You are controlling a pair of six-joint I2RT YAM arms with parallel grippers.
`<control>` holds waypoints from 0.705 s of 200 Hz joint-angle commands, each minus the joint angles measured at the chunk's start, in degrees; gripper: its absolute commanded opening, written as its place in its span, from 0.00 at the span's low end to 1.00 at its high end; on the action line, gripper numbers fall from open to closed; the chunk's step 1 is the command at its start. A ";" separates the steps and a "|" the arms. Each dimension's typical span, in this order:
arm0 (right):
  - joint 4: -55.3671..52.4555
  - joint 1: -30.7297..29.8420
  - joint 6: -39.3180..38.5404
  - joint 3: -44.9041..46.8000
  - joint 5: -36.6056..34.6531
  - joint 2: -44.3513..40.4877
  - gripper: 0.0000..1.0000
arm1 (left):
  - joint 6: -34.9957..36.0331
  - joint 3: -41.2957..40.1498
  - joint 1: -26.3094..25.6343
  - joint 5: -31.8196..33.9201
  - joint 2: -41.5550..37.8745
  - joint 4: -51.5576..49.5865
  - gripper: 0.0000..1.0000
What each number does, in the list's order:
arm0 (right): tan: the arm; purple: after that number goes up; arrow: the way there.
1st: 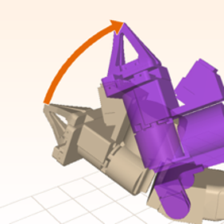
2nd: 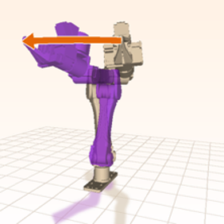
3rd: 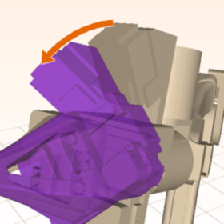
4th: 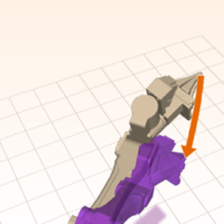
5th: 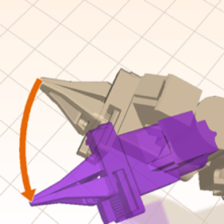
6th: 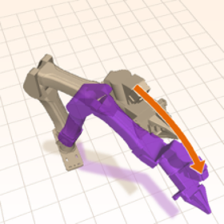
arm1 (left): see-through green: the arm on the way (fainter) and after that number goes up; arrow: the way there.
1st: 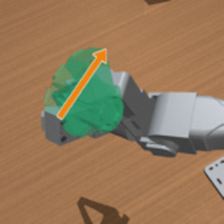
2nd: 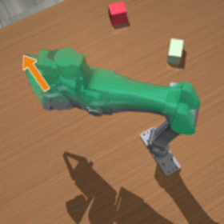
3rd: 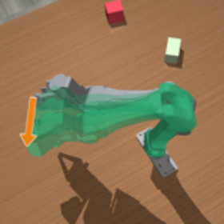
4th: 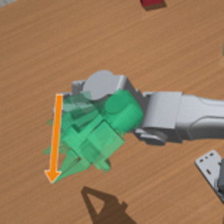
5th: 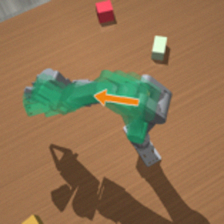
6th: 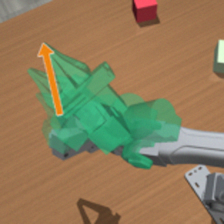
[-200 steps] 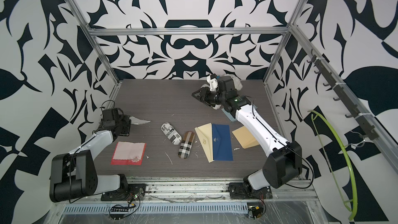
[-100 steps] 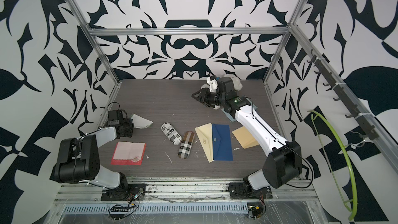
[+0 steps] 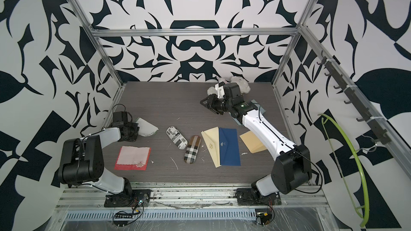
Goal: Take the letter paper out of the envelope
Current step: Place the letter paper at the center of the board.
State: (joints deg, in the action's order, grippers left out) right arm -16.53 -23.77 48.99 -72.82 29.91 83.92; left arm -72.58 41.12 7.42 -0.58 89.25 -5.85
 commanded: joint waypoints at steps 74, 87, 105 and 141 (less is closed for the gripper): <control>-3.16 -0.31 -1.41 -0.13 -6.01 -3.58 0.41 | 0.64 0.69 -0.05 2.95 -7.39 -16.79 0.73; -3.96 -0.31 -1.73 -0.04 -7.16 -4.02 0.41 | 0.45 0.46 -0.11 3.27 -8.63 -18.42 0.77; -4.92 -0.31 -2.01 0.21 -9.10 -4.66 0.41 | 0.22 0.41 -0.06 3.39 -10.82 -20.03 0.81; -6.82 -0.31 -3.01 1.07 -12.94 -6.29 0.41 | 1.76 3.08 -0.77 4.37 -14.66 -23.81 0.84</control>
State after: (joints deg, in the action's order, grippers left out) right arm -21.78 -23.77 47.83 -72.23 21.02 80.05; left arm -72.23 41.67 7.31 2.39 76.90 -24.40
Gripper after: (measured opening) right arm 0.408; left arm 0.838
